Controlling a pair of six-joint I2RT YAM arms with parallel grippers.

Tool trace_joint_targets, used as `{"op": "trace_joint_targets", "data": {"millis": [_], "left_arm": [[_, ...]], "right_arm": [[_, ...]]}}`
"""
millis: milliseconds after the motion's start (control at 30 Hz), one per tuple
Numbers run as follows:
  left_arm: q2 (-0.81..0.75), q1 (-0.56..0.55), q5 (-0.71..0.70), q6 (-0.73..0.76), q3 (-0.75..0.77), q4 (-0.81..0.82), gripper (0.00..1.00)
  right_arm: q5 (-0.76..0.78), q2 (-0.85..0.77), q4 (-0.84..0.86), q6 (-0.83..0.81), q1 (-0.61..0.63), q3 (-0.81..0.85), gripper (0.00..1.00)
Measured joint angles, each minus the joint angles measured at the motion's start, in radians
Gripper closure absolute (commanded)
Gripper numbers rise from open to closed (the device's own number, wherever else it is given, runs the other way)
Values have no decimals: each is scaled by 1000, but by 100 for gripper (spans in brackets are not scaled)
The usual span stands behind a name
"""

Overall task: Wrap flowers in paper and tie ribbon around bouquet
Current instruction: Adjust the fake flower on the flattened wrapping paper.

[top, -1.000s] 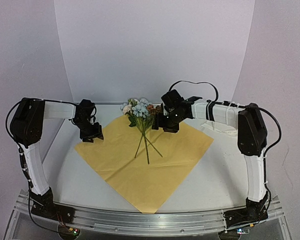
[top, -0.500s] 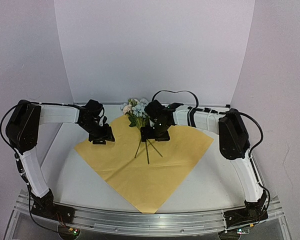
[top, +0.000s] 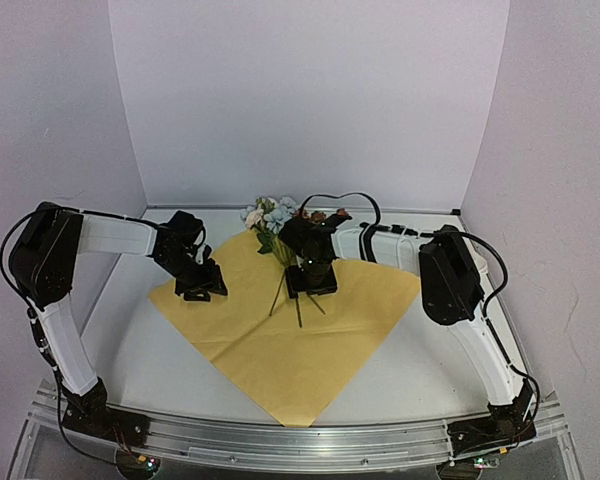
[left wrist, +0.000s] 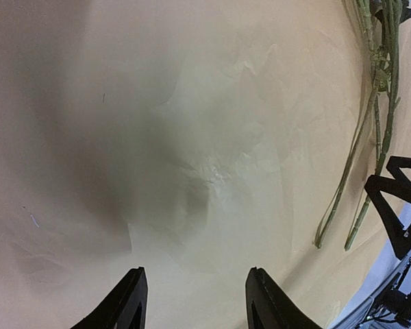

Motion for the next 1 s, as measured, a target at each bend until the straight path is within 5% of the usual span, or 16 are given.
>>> {"op": "trace_joint_targets", "data": {"millis": [1000], "left_arm": [[-2,0,9,-20,-46,19,55]], "right_arm": [[-106,4,-45,141,0,6,94]]}}
